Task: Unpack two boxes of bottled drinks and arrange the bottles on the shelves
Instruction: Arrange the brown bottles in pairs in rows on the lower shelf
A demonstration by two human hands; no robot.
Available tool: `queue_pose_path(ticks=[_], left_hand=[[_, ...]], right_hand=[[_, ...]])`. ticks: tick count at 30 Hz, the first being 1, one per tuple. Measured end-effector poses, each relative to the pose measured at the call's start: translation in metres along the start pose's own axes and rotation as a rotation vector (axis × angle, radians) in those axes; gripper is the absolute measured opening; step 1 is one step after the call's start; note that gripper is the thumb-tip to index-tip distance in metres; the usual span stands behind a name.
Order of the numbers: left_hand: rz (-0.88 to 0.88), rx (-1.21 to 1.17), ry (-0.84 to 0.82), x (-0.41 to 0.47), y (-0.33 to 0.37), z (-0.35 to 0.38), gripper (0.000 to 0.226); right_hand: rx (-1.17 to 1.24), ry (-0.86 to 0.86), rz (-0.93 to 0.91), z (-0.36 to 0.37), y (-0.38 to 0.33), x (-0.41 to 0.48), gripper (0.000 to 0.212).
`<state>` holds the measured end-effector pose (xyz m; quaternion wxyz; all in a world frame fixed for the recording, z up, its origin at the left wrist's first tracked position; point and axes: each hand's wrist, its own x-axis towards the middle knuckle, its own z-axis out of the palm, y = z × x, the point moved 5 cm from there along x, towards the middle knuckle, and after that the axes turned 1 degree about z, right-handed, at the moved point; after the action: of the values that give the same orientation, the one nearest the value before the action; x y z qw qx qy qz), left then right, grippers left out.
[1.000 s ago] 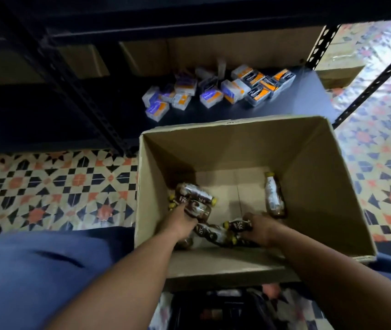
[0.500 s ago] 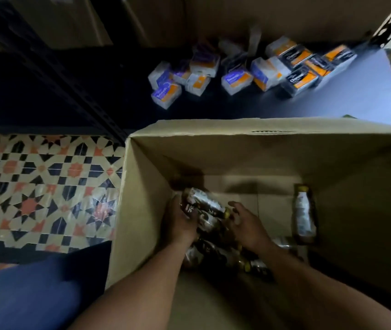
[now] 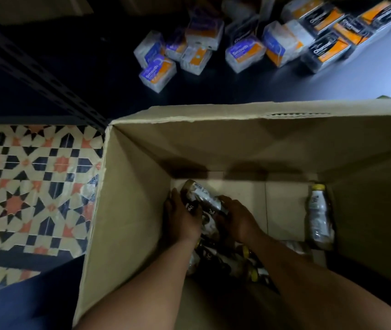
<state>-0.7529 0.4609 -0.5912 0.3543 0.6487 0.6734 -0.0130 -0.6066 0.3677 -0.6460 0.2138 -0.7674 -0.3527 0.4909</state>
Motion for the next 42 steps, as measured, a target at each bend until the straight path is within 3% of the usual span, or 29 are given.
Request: queue_pose_path(ticks=[8,13,19,23,29,36,42], left_hand=[[-0.020,-0.170,-0.034,0.007,-0.013,0.006,0.101],[0.039,-0.066,-0.187,0.012,0.017,0.013,0.105],[0.054,-0.290,-0.293,0.000,0.029,0.026,0.105],[0.135,-0.337,-0.258,-0.017,0.048,0.004,0.090],[0.304,-0.468,-0.199,-0.056,0.078,-0.053,0.094],[0.643,-0.348,0.021,-0.106,0.129,-0.137,0.064],[0.833,-0.347,0.066,-0.148,0.157,-0.202,0.064]], right_hand=[[0.250,0.191,-0.014,-0.037,0.002,-0.037,0.041],[0.474,0.265,0.019,-0.067,0.000,-0.051,0.043],[0.640,0.363,0.054,-0.107,0.001,-0.063,0.040],[0.574,0.437,0.022,-0.136,-0.007,-0.084,0.039],[0.615,0.404,-0.144,-0.168,-0.062,-0.129,0.057],[0.524,0.539,-0.334,-0.188,-0.111,-0.191,0.057],[0.513,0.582,-0.430,-0.208,-0.144,-0.243,0.056]])
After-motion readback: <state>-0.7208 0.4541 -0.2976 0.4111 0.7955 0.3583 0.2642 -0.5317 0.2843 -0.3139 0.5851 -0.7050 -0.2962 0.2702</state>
